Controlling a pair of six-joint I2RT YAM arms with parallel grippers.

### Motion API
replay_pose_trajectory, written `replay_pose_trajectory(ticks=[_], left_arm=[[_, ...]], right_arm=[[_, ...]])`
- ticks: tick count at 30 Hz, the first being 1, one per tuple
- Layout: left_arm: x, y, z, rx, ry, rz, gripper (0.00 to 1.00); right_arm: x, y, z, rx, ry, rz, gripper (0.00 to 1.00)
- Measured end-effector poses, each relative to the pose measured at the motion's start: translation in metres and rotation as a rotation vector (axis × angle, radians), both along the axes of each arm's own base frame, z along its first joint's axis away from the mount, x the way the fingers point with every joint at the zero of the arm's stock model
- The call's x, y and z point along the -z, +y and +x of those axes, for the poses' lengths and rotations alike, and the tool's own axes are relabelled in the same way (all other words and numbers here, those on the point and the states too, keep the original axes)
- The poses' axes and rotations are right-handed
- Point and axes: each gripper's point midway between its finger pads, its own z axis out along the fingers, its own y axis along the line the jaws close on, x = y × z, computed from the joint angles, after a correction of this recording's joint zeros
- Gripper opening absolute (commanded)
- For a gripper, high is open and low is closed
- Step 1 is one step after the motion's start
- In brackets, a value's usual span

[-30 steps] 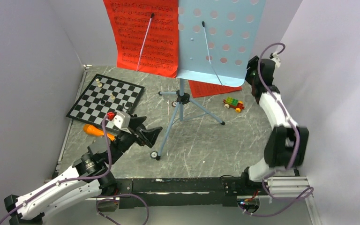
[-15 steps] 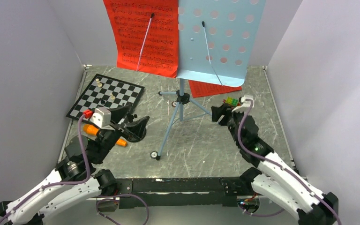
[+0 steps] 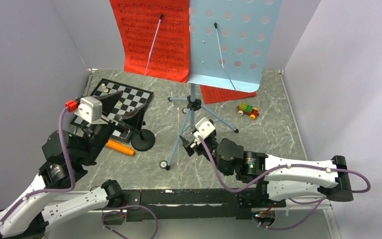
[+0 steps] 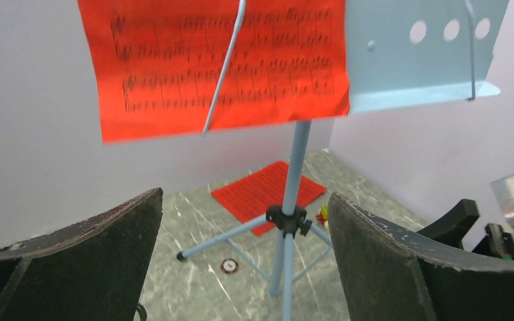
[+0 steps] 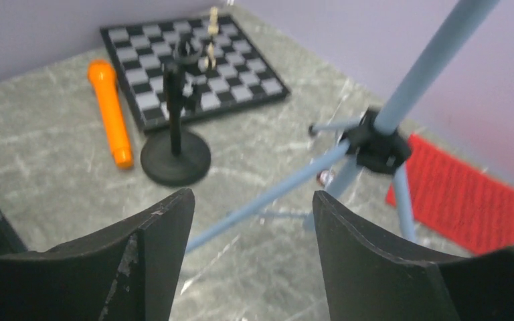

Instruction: Pack up the instrument practice props

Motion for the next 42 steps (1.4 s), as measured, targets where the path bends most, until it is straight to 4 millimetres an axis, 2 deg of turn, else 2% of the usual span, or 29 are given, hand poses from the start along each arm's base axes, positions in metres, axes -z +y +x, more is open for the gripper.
replay_pose_trajectory(ticks=[1, 2, 7, 12, 17, 21, 23, 29, 36, 42], left_arm=[[-0.009, -0.002, 0.001, -0.001, -0.014, 0.011, 0.97], [-0.016, -0.004, 0.002, 0.001, -0.024, 0.018, 0.97], [-0.035, -0.017, 0.007, 0.026, -0.06, 0.068, 0.97], [-0.043, -0.018, 0.012, 0.022, -0.075, 0.075, 0.98], [-0.063, -0.012, 0.011, 0.005, -0.113, 0.032, 0.98], [-0.079, -0.007, 0.008, -0.004, -0.155, -0.003, 0.97], [-0.083, -0.005, 0.008, -0.013, -0.168, -0.011, 0.97], [-0.092, 0.0, 0.009, -0.043, -0.202, -0.031, 0.98], [-0.097, 0.001, 0.01, -0.057, -0.229, -0.024, 0.97], [-0.094, -0.008, 0.017, -0.059, -0.235, 0.012, 0.93]], right_arm=[[-0.014, 0.006, 0.0, -0.001, -0.024, 0.007, 0.96], [-0.025, 0.01, 0.0, 0.002, -0.038, 0.022, 0.99], [-0.1, 0.019, 0.006, 0.029, -0.095, 0.145, 1.0], [-0.161, 0.022, 0.01, 0.056, -0.119, 0.284, 1.0], [-0.2, 0.02, 0.018, 0.125, -0.136, 0.409, 0.95], [-0.223, 0.019, 0.037, 0.217, -0.112, 0.484, 0.98], [-0.228, 0.018, 0.049, 0.252, -0.093, 0.515, 0.99], [-0.221, 0.004, 0.085, 0.342, -0.019, 0.562, 0.95], [-0.217, 0.012, 0.095, 0.336, 0.033, 0.58, 0.83], [-0.211, 0.024, 0.1, 0.321, 0.046, 0.559, 0.7]])
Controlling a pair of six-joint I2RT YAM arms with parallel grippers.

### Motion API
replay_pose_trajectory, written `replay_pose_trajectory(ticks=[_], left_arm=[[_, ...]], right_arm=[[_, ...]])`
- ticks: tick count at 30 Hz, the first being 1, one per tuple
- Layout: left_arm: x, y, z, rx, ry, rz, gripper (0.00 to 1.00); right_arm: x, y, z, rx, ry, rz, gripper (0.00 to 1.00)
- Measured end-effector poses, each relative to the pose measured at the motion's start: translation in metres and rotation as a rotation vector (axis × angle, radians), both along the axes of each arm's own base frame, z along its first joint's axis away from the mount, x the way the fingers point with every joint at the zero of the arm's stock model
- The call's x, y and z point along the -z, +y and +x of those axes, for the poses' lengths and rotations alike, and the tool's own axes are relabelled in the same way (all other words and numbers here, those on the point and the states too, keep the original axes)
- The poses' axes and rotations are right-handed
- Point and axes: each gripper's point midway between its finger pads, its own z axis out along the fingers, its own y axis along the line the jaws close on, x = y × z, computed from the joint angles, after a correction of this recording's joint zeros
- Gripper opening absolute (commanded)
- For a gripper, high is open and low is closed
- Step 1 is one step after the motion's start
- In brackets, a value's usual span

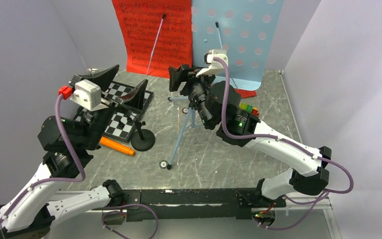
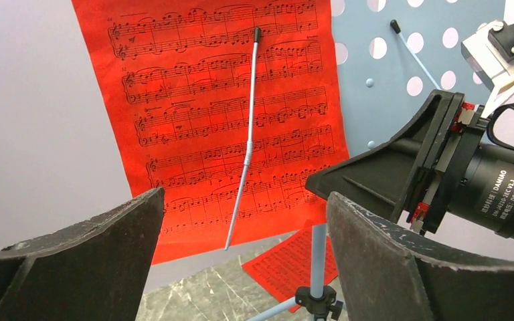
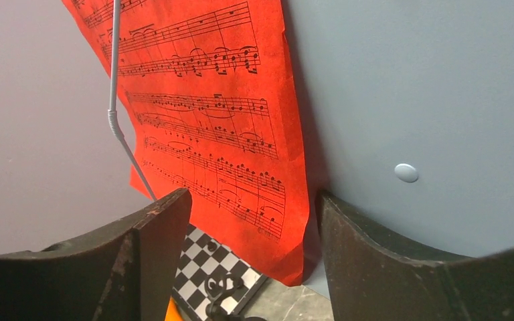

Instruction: Pack up the instrument practice props

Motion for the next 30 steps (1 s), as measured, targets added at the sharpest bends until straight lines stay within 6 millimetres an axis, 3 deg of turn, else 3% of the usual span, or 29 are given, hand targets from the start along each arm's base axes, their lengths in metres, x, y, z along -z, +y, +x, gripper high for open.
replay_pose_trajectory(ticks=[3, 8, 13, 23, 30], left_arm=[[0.002, -0.004, 0.004, -0.012, -0.006, 0.02, 0.91], [0.001, -0.001, 0.01, -0.052, -0.033, 0.037, 0.94], [0.001, -0.003, 0.017, -0.088, -0.056, 0.079, 0.98], [0.002, -0.007, 0.052, -0.117, -0.048, 0.185, 0.83], [-0.008, -0.019, 0.056, -0.065, -0.092, 0.228, 0.78]], right_arm=[[0.002, 0.002, 0.002, -0.003, -0.001, -0.008, 0.63], [0.002, 0.004, 0.006, 0.005, -0.005, -0.022, 0.37], [0.004, 0.008, 0.009, 0.005, -0.012, -0.036, 0.25], [0.001, 0.01, 0.007, -0.01, -0.029, -0.037, 0.09], [0.001, 0.013, 0.006, -0.026, -0.037, -0.053, 0.03]])
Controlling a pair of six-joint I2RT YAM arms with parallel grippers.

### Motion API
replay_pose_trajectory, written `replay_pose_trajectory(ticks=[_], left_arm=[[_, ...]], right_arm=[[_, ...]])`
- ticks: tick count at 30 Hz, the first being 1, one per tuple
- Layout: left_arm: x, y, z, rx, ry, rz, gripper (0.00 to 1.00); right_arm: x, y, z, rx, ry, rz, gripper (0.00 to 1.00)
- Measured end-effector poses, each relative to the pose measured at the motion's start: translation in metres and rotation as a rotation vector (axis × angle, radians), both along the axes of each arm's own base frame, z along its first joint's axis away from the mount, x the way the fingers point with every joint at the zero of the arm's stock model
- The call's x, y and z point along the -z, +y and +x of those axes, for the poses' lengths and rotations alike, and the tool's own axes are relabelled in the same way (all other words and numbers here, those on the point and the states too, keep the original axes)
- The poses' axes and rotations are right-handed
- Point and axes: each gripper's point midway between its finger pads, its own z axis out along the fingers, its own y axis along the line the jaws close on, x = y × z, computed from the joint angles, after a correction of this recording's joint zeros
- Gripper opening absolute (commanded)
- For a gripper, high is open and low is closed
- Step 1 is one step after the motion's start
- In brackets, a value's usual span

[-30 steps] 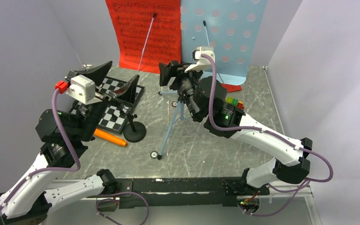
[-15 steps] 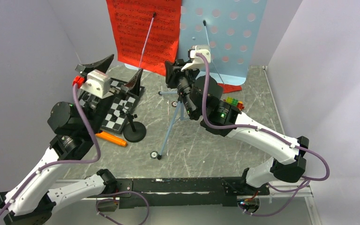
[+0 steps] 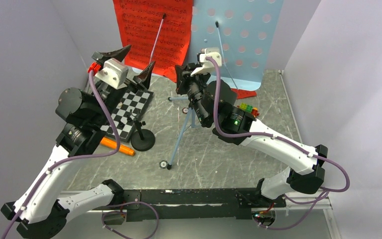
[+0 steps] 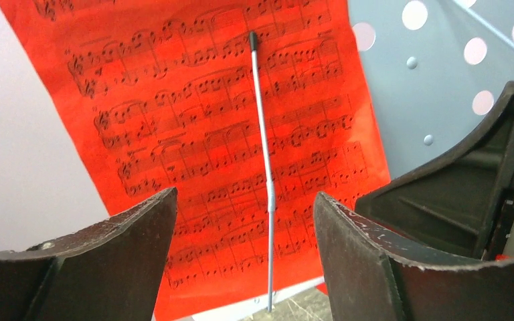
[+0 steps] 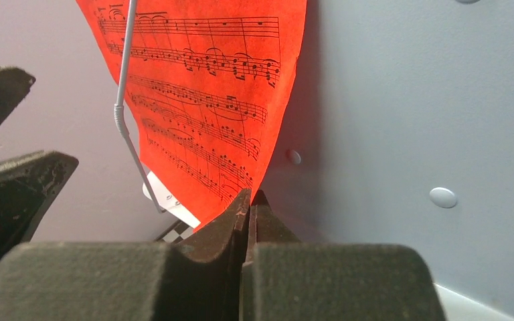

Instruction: Pack up the instrument practice props

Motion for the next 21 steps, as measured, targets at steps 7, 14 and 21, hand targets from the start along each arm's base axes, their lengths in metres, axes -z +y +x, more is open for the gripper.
replay_pose_trajectory(ticks=[7, 14, 21], left_arm=[[-0.005, -0.016, 0.006, 0.045, -0.021, 0.034, 0.75], [0.008, -0.029, 0.024, 0.04, 0.0, 0.074, 0.58], [0.013, -0.034, 0.031, 0.037, 0.003, 0.096, 0.34]], right_arm=[[0.0, 0.001, 0.0, -0.006, -0.004, -0.011, 0.02], [0.0, 0.001, 0.0, -0.005, -0.006, -0.014, 0.02], [0.001, 0.001, 0.0, -0.004, -0.009, -0.023, 0.01]])
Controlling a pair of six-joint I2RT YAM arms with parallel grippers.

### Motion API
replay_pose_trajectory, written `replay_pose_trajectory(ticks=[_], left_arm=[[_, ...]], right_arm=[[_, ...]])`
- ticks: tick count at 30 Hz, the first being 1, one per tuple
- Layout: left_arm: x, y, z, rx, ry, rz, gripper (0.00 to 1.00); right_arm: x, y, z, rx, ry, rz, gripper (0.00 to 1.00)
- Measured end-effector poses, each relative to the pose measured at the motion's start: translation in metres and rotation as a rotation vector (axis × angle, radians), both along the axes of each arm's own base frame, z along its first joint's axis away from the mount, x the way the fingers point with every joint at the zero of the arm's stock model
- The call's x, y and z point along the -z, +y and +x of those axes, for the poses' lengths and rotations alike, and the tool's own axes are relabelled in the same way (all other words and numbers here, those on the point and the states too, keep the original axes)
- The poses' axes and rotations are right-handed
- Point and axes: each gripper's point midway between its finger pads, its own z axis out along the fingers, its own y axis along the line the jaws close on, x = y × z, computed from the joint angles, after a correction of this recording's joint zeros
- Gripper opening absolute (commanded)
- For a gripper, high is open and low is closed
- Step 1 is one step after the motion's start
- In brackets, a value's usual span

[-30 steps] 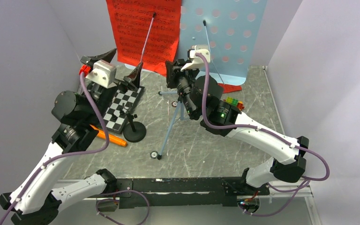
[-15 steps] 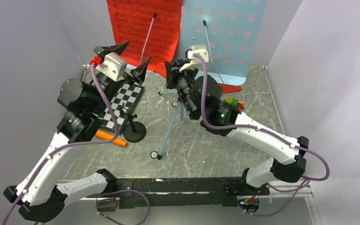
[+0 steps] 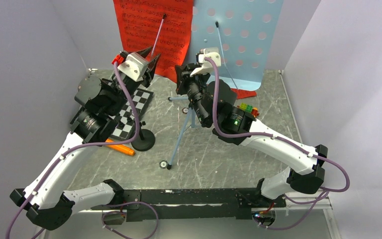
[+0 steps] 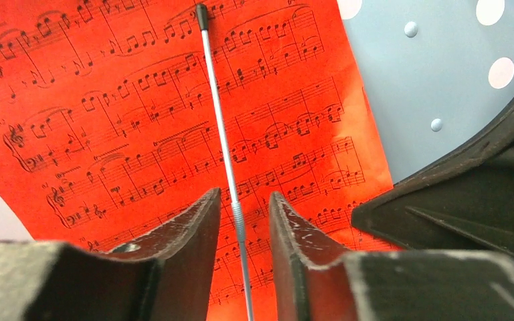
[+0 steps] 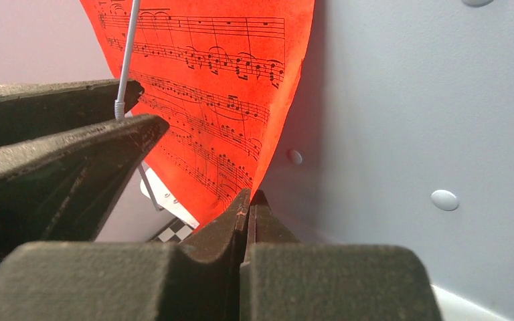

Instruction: Pack up the instrument practice props

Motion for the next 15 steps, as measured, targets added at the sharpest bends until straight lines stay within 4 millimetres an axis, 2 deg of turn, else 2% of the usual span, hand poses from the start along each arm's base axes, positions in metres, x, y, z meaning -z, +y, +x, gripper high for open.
replay_pose_trajectory(ticks=[4, 9, 15], left_arm=[[-0.0038, 0.0007, -0.0005, 0.0, -0.012, -0.011, 0.23], [-0.0056, 0.0002, -0.0013, 0.006, -0.015, -0.019, 0.0], [-0.0059, -0.0014, -0.0022, 0.018, -0.017, -0.031, 0.0]], right_arm=[[0.0024, 0.0006, 0.0003, 0.0, 0.001, -0.004, 0.01], [0.0085, 0.0015, 0.0006, -0.001, 0.006, -0.017, 0.0], [0.0067, -0.0008, -0.0008, -0.003, 0.004, -0.013, 0.0]])
